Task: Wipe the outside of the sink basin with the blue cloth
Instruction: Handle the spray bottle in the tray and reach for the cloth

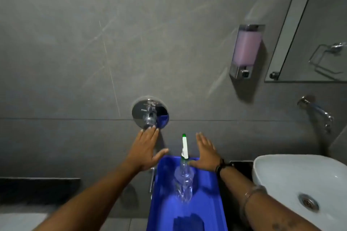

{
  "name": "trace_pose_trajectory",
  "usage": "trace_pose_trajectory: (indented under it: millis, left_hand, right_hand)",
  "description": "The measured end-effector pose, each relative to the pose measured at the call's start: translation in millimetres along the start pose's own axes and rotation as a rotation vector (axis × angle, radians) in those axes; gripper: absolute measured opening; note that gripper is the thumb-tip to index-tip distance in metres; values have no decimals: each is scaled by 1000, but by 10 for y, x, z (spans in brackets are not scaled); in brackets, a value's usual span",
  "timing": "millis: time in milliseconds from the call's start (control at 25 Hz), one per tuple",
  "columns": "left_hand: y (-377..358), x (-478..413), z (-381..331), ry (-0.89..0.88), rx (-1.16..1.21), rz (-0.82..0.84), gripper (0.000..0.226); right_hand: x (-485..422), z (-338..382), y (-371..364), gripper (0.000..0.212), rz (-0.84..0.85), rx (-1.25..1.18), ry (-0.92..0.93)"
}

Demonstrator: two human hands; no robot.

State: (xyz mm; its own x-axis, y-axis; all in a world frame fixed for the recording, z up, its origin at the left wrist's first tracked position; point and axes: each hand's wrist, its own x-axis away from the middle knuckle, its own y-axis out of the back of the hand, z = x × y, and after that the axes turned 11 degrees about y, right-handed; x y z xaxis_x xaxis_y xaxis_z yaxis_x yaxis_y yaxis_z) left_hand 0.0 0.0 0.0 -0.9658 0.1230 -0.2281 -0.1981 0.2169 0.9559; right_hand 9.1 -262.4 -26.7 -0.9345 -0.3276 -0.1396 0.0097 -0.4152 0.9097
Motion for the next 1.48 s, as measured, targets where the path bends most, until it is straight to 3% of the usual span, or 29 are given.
trace_pose_trajectory:
  millis: [80,160,280,400,480,640,840,1120,1200,1320,1480]
  left_hand:
    - [-304,294,151,29,-19,116,92]
    - [-580,525,244,71,-23,188,97]
    - [-684,557,203,60,20,182,96]
    - [-848,705,178,48,60,219,91]
    - [-965,840,185,42,82,272,94]
    - [-1276,1116,230,-11,61,422,119]
    - [-1695,1331,218,14,74,600,153]
    - [-1929,1491,272,-83,45,715,167]
    - [-1932,1528,253,-116,40,752,167]
    - [-1883,1543,193,-115,25,752,168]
    - [-1813,1564,162,-54,14,768,171]
  right_hand:
    - [30,101,-324,128,116,-50,-18]
    - [-30,256,-531,122,57,-221,-90]
    - [-306,366,-579,84,-229,-465,-163]
    - [-396,403,-621,40,-405,-508,-206]
    - [-364,535,-623,28,-451,-525,-213]
    - [-235,842,-414,14,-464,-456,-22]
    - [351,951,-115,24,-263,-363,-51]
    - [1684,644,-893,30,292,-290,-539]
    - [1921,547,-1078,18,352,-303,-631]
    - [2049,464,-1258,26,367,-288,-711]
    - [1982,484,-1398,22,336,-326,-768]
